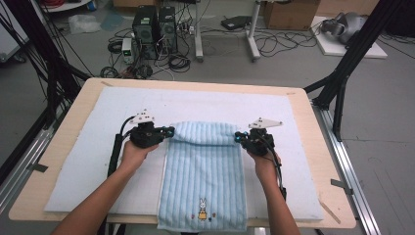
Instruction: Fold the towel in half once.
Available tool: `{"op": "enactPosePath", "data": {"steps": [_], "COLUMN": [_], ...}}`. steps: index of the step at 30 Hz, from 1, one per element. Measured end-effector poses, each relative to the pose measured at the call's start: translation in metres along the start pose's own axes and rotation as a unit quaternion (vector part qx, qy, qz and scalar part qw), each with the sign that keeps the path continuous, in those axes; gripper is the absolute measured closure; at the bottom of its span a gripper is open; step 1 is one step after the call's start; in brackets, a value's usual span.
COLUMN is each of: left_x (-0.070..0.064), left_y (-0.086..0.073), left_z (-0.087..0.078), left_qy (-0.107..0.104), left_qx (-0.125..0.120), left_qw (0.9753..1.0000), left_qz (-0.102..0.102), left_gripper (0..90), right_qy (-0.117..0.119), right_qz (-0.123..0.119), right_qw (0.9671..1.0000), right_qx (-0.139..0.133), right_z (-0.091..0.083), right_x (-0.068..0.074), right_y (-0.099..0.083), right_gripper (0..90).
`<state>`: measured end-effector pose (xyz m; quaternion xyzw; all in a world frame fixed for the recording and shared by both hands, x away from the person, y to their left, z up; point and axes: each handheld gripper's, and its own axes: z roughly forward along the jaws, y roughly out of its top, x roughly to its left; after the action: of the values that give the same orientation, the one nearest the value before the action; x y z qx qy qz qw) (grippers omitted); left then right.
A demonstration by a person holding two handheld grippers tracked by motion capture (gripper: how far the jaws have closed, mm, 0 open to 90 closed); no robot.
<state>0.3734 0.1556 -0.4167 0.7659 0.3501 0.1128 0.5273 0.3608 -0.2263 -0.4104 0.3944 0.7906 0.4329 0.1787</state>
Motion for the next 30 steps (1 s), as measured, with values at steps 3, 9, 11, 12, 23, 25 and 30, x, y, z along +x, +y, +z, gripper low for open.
{"op": "enactPosePath", "data": {"steps": [3, 9, 11, 12, 23, 25, 30], "left_x": [-0.006, -0.018, -0.020, -0.020, 0.002, 0.009, 0.025], "left_y": [-0.007, -0.021, -0.023, -0.024, -0.028, -0.024, -0.017], "left_z": [-0.006, -0.014, -0.016, -0.016, -0.018, -0.017, 0.003], "left_qy": [-0.006, -0.022, -0.023, -0.024, 0.045, 0.054, 0.063], "left_qx": [-0.001, 0.020, 0.026, 0.024, 0.006, 0.002, -0.004], "left_qw": [1.0000, 0.9994, 0.9992, 0.9992, 0.9985, 0.9978, 0.9955], "left_qz": [0.003, 0.016, 0.022, 0.019, -0.031, -0.039, -0.071], "left_gripper": [86.0, 85.8, 85.7, 85.6, 42.4, 42.1, 41.7], "right_qy": [0.002, 0.010, 0.012, 0.015, -0.008, -0.013, -0.022], "right_qz": [-0.003, -0.008, -0.006, -0.006, 0.023, 0.026, 0.031], "right_qw": [1.0000, 0.9998, 0.9998, 0.9998, 0.9997, 0.9995, 0.9992], "right_qx": [0.005, 0.012, 0.014, 0.014, -0.005, -0.008, -0.007], "right_z": [-0.006, -0.017, -0.021, -0.023, -0.027, -0.028, -0.028], "right_x": [0.007, 0.017, 0.021, 0.022, 0.018, 0.016, 0.013], "right_y": [-0.007, -0.019, -0.023, -0.024, -0.029, -0.029, -0.030], "right_gripper": [86.7, 86.7, 86.7, 86.7, 60.5, 57.5, 52.1]}}
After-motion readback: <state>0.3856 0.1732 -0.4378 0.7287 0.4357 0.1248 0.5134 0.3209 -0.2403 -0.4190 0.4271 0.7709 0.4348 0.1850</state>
